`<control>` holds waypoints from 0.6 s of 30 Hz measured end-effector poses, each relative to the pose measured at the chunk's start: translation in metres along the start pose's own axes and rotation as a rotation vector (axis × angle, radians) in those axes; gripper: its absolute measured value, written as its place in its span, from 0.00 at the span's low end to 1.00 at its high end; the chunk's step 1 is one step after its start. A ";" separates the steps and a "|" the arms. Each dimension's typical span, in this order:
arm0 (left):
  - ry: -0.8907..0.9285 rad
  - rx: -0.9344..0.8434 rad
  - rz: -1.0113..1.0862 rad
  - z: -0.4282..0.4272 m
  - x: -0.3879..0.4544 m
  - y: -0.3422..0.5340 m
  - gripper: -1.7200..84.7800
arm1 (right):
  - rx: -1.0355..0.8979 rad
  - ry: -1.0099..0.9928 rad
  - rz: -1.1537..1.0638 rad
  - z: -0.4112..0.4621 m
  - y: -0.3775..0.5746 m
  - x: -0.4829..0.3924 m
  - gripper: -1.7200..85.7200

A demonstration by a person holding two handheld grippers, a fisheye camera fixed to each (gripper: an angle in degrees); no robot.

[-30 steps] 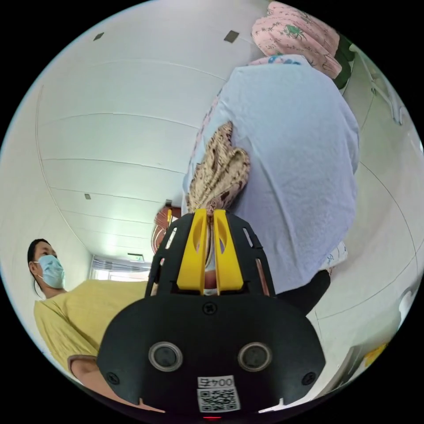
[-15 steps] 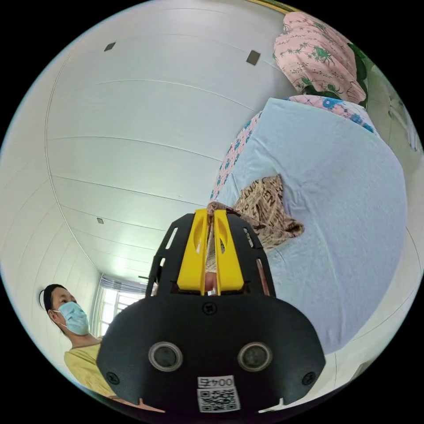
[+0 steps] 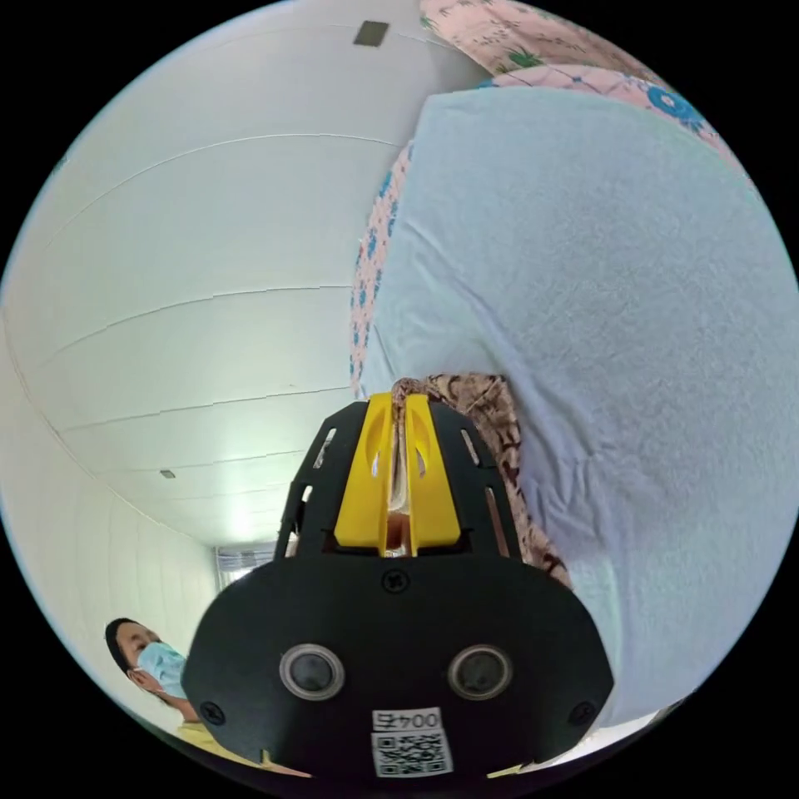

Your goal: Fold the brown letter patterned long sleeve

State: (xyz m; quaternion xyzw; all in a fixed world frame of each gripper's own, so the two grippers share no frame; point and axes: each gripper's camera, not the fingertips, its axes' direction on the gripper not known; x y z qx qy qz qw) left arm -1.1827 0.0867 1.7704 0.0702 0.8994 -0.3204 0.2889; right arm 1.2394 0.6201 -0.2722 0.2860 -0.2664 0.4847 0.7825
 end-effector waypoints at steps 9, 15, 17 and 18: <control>0.070 0.049 -0.063 0.043 -0.022 -0.027 0.05 | 0.068 0.000 0.197 0.062 -0.039 0.080 0.10; 0.222 0.222 0.103 0.014 0.001 -0.004 0.04 | 0.249 -0.130 0.063 0.060 -0.017 0.087 0.14; 0.151 0.204 0.268 0.003 0.026 0.019 0.05 | 0.226 -0.118 -0.049 0.058 0.000 0.077 0.14; 0.083 0.164 0.388 0.000 0.042 0.041 0.05 | 0.188 -0.073 -0.149 0.059 0.017 0.067 0.14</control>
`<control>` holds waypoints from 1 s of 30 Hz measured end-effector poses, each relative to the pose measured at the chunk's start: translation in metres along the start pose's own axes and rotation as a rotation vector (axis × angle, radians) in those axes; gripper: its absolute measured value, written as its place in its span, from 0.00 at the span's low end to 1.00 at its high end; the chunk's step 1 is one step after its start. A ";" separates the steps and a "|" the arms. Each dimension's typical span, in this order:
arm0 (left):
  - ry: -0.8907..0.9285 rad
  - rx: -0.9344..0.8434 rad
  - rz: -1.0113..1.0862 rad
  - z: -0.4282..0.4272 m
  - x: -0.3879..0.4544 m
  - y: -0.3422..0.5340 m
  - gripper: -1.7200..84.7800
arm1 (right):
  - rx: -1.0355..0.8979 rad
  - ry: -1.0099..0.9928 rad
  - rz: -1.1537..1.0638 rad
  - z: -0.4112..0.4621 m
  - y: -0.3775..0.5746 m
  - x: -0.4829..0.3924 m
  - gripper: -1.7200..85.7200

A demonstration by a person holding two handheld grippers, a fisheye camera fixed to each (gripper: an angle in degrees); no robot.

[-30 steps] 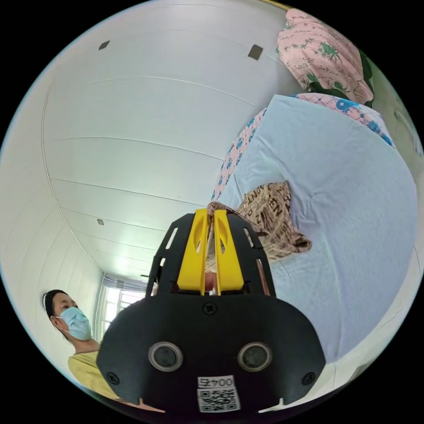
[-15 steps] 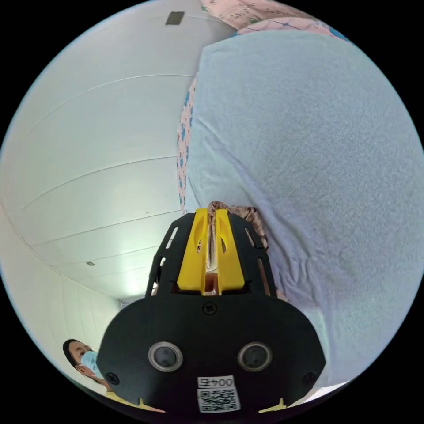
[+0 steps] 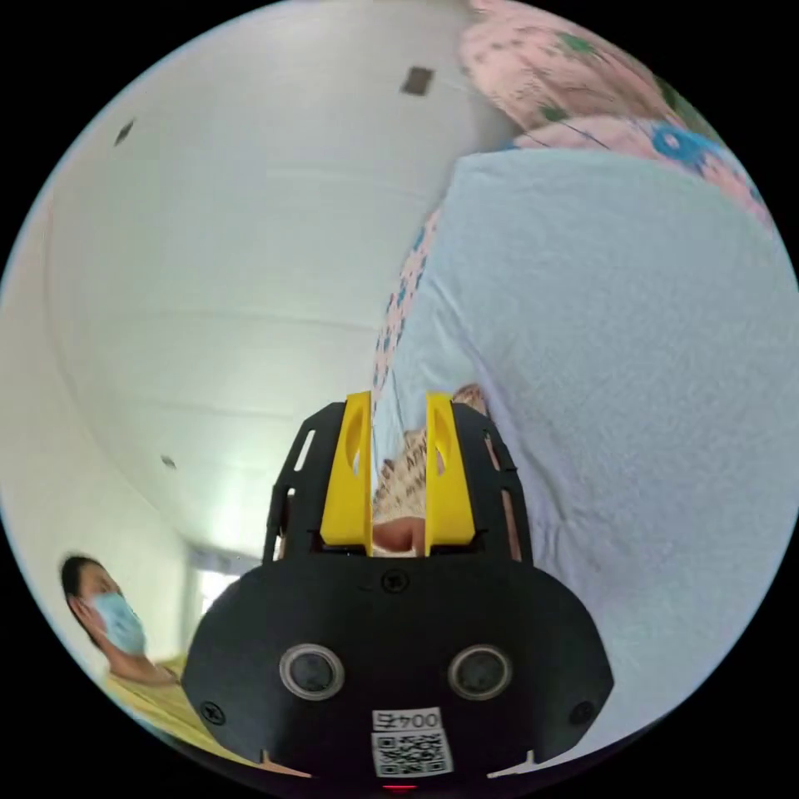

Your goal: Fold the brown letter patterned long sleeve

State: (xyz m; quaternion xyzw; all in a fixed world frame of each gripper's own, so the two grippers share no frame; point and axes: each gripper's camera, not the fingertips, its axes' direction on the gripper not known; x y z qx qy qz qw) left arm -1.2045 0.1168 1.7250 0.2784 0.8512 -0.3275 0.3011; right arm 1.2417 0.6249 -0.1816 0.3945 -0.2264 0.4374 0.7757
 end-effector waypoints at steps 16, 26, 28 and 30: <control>-0.777 -0.386 0.684 0.113 0.135 0.299 0.14 | -0.139 0.813 -0.582 0.077 0.336 0.017 0.16; -0.849 -0.406 0.701 0.167 0.173 0.313 0.12 | -0.254 0.947 -0.695 0.160 0.341 0.054 0.18; -0.871 -0.400 0.701 0.174 0.177 0.317 0.12 | -0.297 0.964 -0.721 0.173 0.341 0.061 0.18; -0.894 -0.389 0.690 0.182 0.183 0.321 0.11 | -0.330 0.978 -0.748 0.186 0.343 0.070 0.17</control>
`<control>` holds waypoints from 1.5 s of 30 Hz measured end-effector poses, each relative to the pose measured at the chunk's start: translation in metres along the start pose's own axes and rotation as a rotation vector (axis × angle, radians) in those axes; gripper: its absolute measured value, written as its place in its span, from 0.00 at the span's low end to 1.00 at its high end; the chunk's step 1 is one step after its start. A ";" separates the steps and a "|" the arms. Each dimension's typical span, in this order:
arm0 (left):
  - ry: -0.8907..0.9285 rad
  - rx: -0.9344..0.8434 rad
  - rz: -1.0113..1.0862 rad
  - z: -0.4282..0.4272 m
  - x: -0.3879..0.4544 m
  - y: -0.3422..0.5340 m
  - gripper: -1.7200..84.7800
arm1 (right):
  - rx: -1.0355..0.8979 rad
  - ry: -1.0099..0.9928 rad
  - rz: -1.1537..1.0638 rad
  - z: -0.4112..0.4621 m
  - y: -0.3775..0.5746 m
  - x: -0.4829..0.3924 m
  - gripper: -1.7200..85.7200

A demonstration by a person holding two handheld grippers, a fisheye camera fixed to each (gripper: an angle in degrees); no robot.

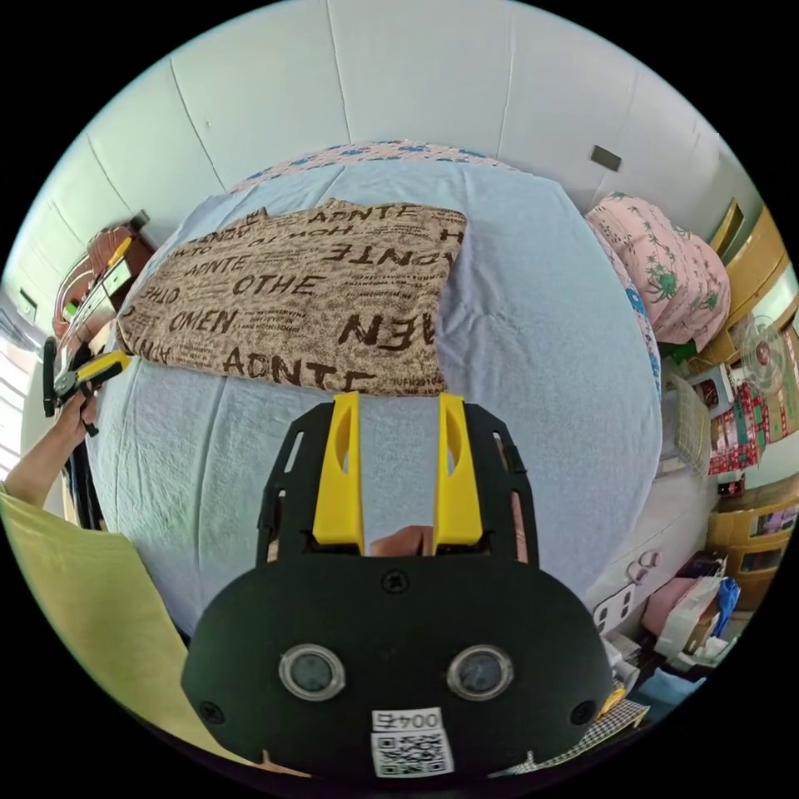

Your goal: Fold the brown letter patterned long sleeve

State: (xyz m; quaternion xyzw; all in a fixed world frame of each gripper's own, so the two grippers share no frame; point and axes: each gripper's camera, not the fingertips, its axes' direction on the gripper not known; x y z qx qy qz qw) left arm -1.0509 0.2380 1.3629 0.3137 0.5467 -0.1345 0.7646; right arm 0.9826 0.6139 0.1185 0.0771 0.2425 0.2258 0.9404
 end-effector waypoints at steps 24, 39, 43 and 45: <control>-0.021 -0.047 0.373 -0.042 0.016 -0.054 0.04 | -0.139 0.198 -0.391 0.115 -0.020 -0.036 0.06; 0.079 -0.315 0.487 0.008 -0.068 -0.020 0.08 | -0.196 0.034 -0.106 0.127 -0.044 -0.002 0.12; 0.225 -0.180 0.264 -0.002 -0.124 -0.001 0.06 | -0.152 -0.099 -0.112 0.125 -0.056 -0.027 0.11; 0.305 -0.089 0.116 -0.001 -0.155 0.005 0.05 | -0.200 -0.081 -0.159 0.146 -0.072 -0.055 0.10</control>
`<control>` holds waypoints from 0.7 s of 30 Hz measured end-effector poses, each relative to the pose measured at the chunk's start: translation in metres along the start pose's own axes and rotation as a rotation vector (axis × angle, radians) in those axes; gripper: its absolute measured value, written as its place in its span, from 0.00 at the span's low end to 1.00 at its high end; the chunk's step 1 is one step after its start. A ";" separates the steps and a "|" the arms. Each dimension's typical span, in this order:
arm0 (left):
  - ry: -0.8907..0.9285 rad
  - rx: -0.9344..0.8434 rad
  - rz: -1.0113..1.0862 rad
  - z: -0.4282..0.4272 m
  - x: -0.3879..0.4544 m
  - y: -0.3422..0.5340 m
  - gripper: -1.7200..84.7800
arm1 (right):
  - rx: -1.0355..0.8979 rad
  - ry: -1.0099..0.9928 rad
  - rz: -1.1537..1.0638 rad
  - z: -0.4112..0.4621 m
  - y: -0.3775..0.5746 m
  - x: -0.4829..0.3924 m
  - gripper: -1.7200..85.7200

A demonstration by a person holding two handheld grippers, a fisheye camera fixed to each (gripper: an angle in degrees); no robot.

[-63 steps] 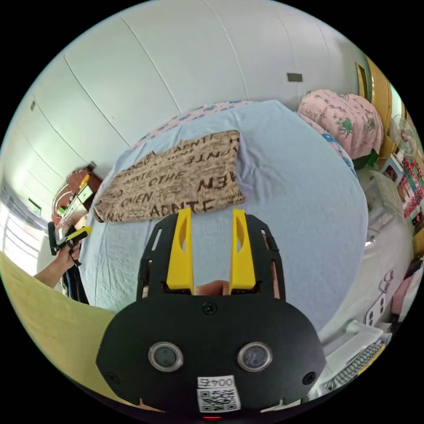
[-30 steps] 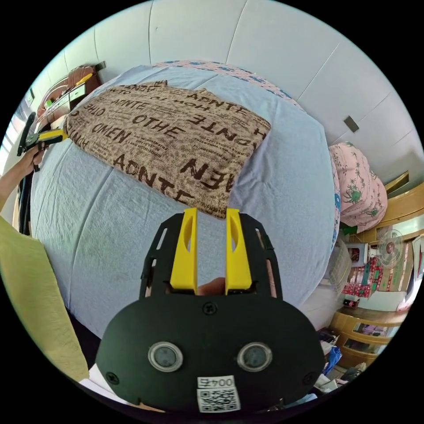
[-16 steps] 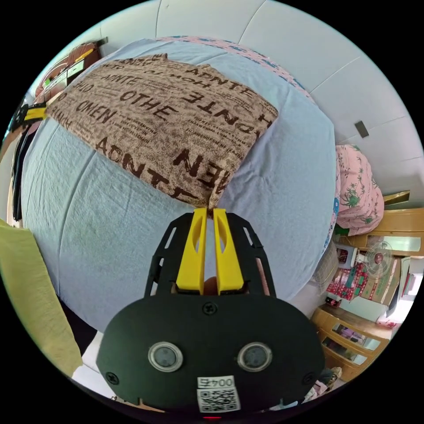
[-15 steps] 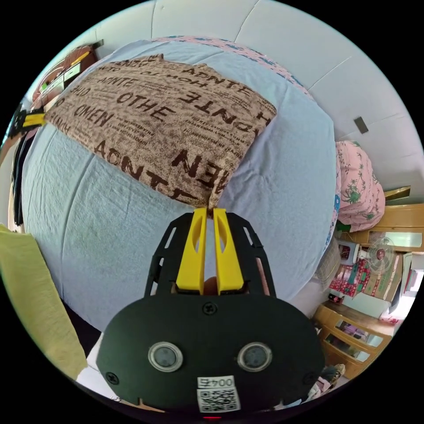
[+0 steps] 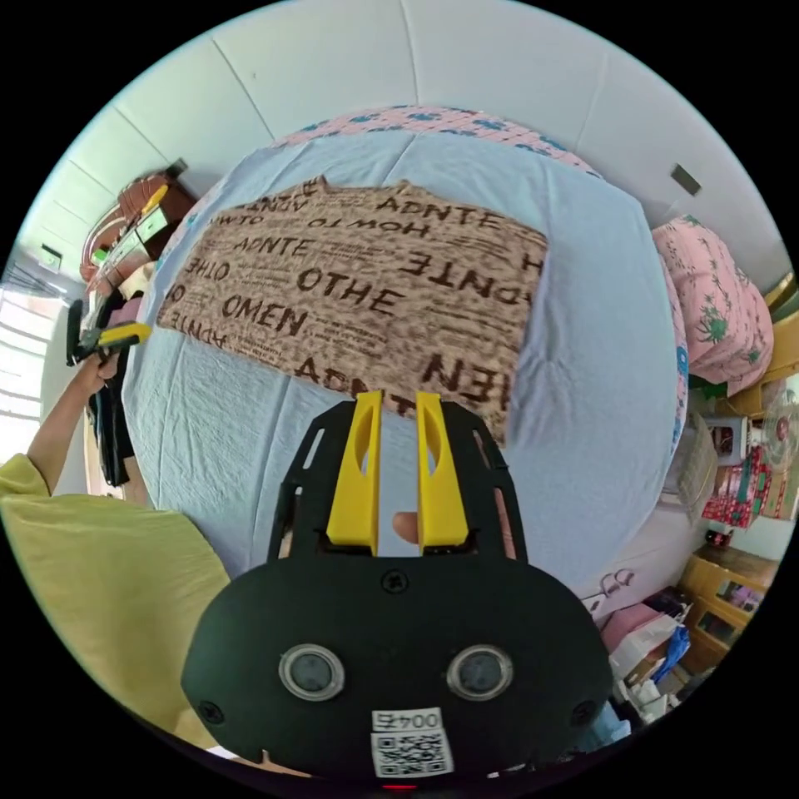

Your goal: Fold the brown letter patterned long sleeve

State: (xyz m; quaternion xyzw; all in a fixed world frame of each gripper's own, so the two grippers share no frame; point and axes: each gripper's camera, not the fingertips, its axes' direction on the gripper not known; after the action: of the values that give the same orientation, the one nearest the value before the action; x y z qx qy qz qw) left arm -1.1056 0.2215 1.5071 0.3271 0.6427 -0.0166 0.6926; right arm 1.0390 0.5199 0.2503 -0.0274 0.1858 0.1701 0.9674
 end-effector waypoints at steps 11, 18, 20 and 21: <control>0.254 0.076 -0.294 0.035 -0.112 0.049 0.06 | -0.300 0.189 -0.079 0.086 -0.073 -0.033 0.09; 0.543 0.189 -0.509 0.050 -0.164 0.072 0.12 | -0.391 0.232 -0.085 0.094 -0.095 -0.030 0.09; 0.505 0.189 -0.476 0.050 -0.163 0.075 0.12 | -0.414 0.240 -0.093 0.094 -0.099 -0.028 0.09; 0.455 0.168 -0.439 0.053 -0.159 0.075 0.12 | -0.428 0.246 -0.096 0.095 -0.102 -0.028 0.09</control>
State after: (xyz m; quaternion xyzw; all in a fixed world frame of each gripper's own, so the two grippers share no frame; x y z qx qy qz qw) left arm -1.0532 0.1921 1.6808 0.2321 0.8325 -0.1447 0.4818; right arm 1.0826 0.4265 0.3474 -0.2611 0.2605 0.1547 0.9166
